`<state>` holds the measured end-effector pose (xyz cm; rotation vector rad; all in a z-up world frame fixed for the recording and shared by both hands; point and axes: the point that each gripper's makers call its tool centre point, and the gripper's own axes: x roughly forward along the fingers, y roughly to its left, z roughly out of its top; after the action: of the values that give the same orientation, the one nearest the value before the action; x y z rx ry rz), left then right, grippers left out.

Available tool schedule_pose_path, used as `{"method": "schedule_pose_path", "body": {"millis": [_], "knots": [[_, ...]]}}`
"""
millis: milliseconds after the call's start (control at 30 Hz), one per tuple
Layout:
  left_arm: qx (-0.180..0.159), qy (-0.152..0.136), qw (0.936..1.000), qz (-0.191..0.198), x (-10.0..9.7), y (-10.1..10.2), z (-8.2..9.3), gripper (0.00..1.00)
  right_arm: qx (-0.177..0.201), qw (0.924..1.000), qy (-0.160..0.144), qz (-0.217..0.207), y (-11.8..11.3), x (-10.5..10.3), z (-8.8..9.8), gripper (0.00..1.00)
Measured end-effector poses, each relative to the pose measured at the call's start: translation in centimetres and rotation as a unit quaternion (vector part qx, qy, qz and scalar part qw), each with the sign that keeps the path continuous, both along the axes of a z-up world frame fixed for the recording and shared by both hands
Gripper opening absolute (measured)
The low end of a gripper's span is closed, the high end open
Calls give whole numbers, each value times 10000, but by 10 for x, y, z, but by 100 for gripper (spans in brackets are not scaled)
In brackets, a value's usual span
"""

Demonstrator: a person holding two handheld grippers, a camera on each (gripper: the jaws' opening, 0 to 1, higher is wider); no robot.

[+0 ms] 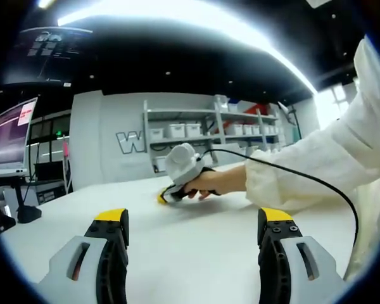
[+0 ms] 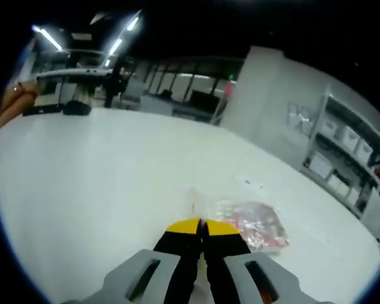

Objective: Open the resealable bag by pulling the two sides of the seal apart until the entire bag opening is separated and visibly accessible.

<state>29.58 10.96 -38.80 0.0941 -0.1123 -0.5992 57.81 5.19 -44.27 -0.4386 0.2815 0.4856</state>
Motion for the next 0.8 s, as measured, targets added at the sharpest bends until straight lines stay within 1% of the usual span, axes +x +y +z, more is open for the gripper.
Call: {"method": "schedule_pose_path", "body": {"millis": [67, 167, 333, 600, 800], "knots": [[-4, 9, 10000, -2, 0, 0, 0, 82, 9, 10000, -9, -17, 0, 0, 0, 0], [5, 8, 10000, 1, 0, 0, 0, 82, -33, 9999, -107, -37, -3, 0, 3, 0], [8, 15, 10000, 4, 1, 0, -1, 82, 115, 9995, -274, -127, -8, 3, 19, 0], [10, 21, 10000, 0, 1, 0, -1, 82, 181, 9987, -430, -198, -14, 5, 34, 0], [21, 25, 10000, 2, 2, -1, -1, 82, 208, 9981, -533, -248, -16, 6, 42, 0]]}}
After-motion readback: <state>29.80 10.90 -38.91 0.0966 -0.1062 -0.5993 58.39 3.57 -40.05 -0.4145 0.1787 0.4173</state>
